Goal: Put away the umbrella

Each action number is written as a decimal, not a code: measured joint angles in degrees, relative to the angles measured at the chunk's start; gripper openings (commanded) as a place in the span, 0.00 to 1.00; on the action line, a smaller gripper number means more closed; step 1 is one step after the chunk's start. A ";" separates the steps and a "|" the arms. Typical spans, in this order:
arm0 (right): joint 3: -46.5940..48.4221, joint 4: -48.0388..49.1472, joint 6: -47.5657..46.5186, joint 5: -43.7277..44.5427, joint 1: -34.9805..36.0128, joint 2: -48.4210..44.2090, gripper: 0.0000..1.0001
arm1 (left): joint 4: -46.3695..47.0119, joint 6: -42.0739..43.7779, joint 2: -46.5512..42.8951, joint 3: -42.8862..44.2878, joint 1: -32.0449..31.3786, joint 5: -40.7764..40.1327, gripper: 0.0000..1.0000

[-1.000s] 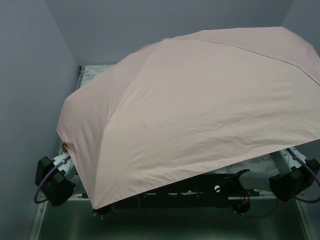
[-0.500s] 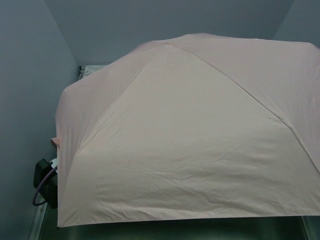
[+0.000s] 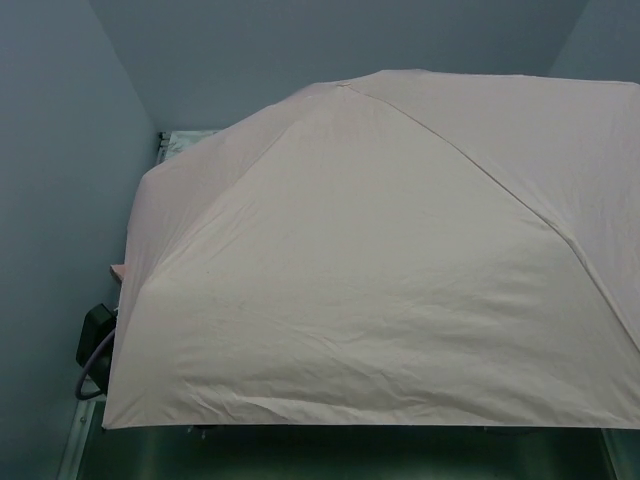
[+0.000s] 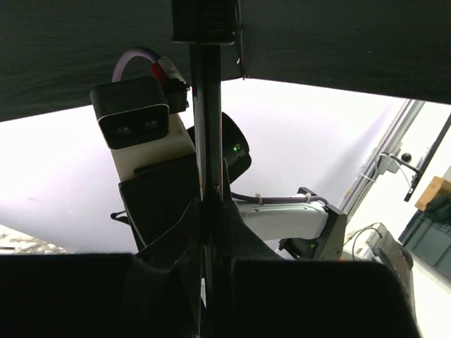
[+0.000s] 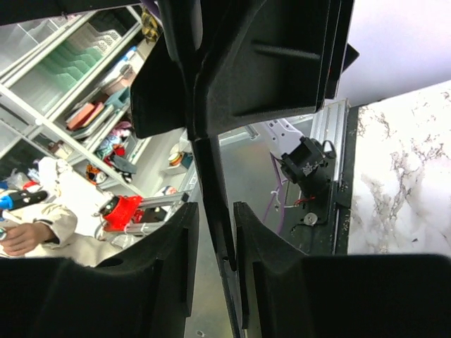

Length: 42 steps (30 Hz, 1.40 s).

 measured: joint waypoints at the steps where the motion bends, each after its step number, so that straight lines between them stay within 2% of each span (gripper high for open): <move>1: 0.00 0.66 0.59 0.00 0.00 0.00 0.28 | 0.13 -0.46 0.22 0.20 0.00 0.00 0.00; 3: 0.00 1.40 1.14 0.00 0.00 0.00 0.21 | 0.26 -1.14 0.46 0.57 -0.04 0.11 0.00; 6: 0.02 1.40 0.17 0.02 0.02 0.00 0.01 | 0.37 -1.57 0.48 0.79 -0.04 0.24 0.00; 9: 0.52 -0.72 -2.73 0.02 -0.02 -0.28 0.01 | 0.02 -2.64 0.48 0.79 -0.02 0.00 0.00; 13: 2.82 -9.27 -9.38 0.07 -0.02 -0.31 0.01 | -0.76 -2.60 0.24 0.79 0.15 -0.96 0.00; 15: 3.96 -13.27 -12.24 0.04 -0.02 -0.31 0.14 | -1.38 -2.51 0.02 0.79 0.28 -1.38 0.00; 17: 4.66 -16.13 -14.23 0.07 -0.02 -0.31 0.21 | -1.92 -2.40 -0.09 0.79 0.31 -1.70 0.00; 28: 6.62 -26.60 -22.10 0.96 -0.02 -0.04 0.23 | -5.25 -0.31 -0.74 0.70 0.33 -3.50 0.00; 29: 6.80 -27.41 -22.69 1.16 -0.02 0.07 0.21 | -5.60 -0.02 -0.79 0.70 0.33 -3.91 0.00; 31: 6.97 -29.18 -24.09 1.49 0.02 0.15 0.05 | -5.92 0.35 -0.79 0.66 0.33 -4.68 0.00; 32: 7.02 -29.77 -24.94 1.66 0.02 0.17 0.01 | -6.14 0.48 -0.79 0.57 0.33 -4.98 0.00; 33: 7.06 -30.12 -25.55 1.79 0.00 0.17 0.00 | -6.25 0.44 -0.79 0.50 0.33 -5.20 0.00; 34: 7.15 -30.58 -26.10 1.88 -0.04 0.20 0.00 | -6.34 0.31 -0.79 0.46 0.33 -5.49 0.03; 35: 7.30 -31.08 -26.58 1.90 -0.07 0.20 0.00 | -6.43 0.20 -0.79 0.44 0.33 -5.66 0.15; 36: 7.56 -31.76 -27.10 2.08 -0.07 0.17 0.00 | -6.45 0.11 -0.79 0.44 0.33 -5.81 0.32; 38: 8.13 -33.81 -28.61 2.69 -0.04 0.17 0.00 | -6.71 0.00 -0.81 0.44 0.33 -6.56 0.56; 40: 8.98 -37.35 -31.12 3.80 0.04 0.20 0.00 | -6.86 -0.46 -0.94 0.42 0.33 -8.50 0.66; 42: 9.62 -40.70 -33.11 4.76 0.04 0.22 0.00 | -6.97 -0.74 -1.36 0.37 0.28 -10.49 0.71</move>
